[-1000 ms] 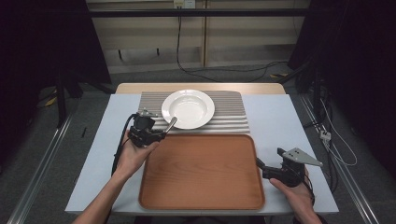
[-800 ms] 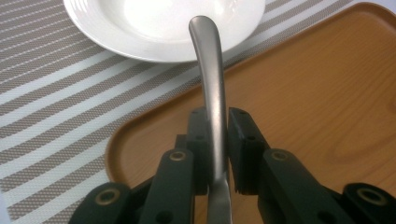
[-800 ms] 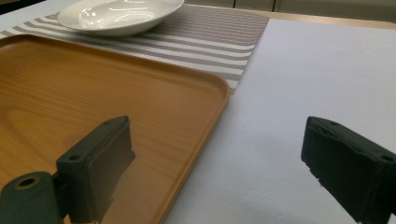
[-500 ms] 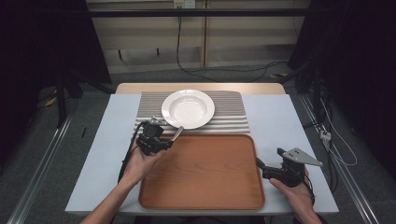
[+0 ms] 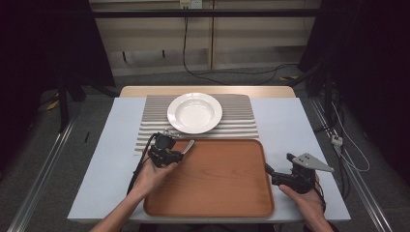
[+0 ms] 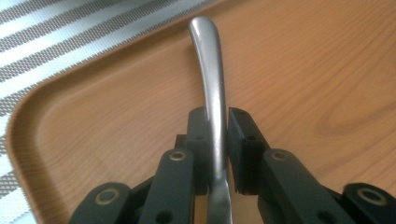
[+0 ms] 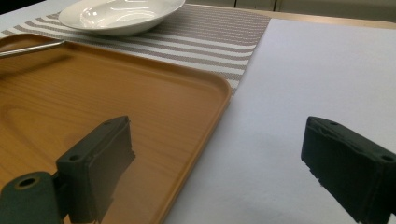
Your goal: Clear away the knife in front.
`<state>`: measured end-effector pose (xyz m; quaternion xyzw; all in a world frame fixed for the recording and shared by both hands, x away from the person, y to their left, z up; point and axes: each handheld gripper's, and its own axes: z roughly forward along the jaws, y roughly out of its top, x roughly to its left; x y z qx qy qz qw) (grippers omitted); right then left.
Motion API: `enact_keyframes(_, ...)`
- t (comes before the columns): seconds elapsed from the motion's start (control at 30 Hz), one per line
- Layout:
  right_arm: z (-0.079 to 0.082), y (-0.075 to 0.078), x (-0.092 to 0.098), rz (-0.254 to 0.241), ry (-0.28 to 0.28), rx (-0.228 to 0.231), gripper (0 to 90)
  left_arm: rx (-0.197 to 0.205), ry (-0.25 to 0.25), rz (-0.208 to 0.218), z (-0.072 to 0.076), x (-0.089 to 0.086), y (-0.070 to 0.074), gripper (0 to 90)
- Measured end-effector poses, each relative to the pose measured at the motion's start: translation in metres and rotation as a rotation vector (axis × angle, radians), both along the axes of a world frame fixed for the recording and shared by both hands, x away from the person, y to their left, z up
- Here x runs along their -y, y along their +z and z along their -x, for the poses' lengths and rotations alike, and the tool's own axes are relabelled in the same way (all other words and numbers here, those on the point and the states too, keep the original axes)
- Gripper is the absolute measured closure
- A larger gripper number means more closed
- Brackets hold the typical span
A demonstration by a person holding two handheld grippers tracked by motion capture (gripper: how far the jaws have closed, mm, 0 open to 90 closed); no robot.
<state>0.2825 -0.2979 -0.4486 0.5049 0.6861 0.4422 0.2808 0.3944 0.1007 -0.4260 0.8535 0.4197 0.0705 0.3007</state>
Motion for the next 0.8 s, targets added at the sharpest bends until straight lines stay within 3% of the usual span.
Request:
enact_keyframes(0.33,0.000,0.000,0.000,-0.001,0.003,0.001,8.5,-0.036,0.023,-0.002,0.000,-0.003,-0.013,80.0)
enact_keyframes(0.8,0.000,0.000,0.000,0.000,0.009,0.001,8.5,-0.039,0.035,-0.012,0.007,-0.006,-0.012,79.5)
